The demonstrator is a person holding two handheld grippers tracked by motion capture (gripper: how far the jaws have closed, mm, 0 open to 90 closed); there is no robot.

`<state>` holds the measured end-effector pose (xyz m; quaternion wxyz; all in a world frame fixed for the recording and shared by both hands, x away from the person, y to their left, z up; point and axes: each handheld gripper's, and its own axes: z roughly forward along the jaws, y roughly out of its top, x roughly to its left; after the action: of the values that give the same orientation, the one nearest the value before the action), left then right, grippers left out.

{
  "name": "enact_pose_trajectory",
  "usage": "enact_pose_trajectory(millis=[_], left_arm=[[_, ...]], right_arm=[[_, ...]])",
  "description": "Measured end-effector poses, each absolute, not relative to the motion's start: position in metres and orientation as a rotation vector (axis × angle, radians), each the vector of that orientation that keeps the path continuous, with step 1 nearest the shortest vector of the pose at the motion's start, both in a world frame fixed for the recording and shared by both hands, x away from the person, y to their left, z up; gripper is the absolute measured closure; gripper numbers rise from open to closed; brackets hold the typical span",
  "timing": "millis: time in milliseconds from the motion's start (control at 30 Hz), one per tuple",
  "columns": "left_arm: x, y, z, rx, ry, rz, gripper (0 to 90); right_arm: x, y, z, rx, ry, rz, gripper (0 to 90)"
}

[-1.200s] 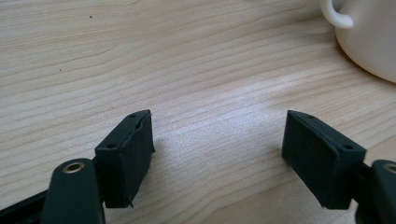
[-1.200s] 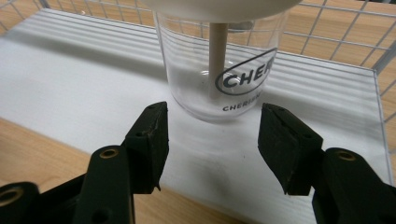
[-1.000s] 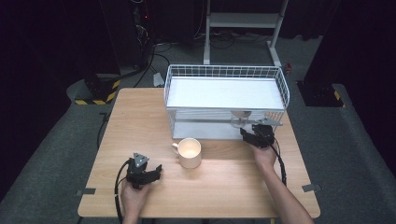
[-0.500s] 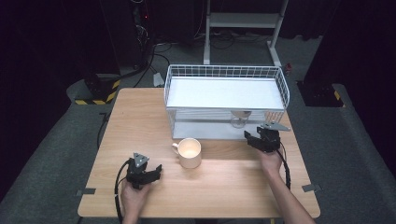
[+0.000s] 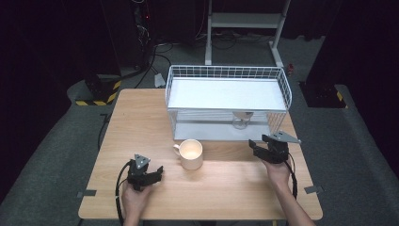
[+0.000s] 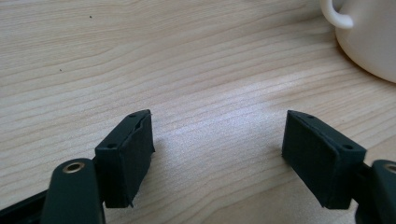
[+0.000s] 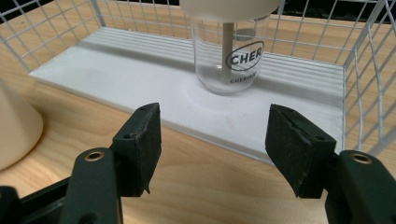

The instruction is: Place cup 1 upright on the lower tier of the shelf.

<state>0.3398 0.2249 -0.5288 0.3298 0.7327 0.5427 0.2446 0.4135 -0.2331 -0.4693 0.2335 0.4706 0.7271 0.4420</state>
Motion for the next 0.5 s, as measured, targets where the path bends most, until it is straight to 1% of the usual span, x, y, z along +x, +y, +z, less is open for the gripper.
enact_pose_trajectory(millis=[500], left_arm=[[0.34,0.225,-0.529,1.917,1.423,0.638,25.0]], right_arm=[[0.388,-0.25,-0.487,1.265,2.015,1.223,35.8]])
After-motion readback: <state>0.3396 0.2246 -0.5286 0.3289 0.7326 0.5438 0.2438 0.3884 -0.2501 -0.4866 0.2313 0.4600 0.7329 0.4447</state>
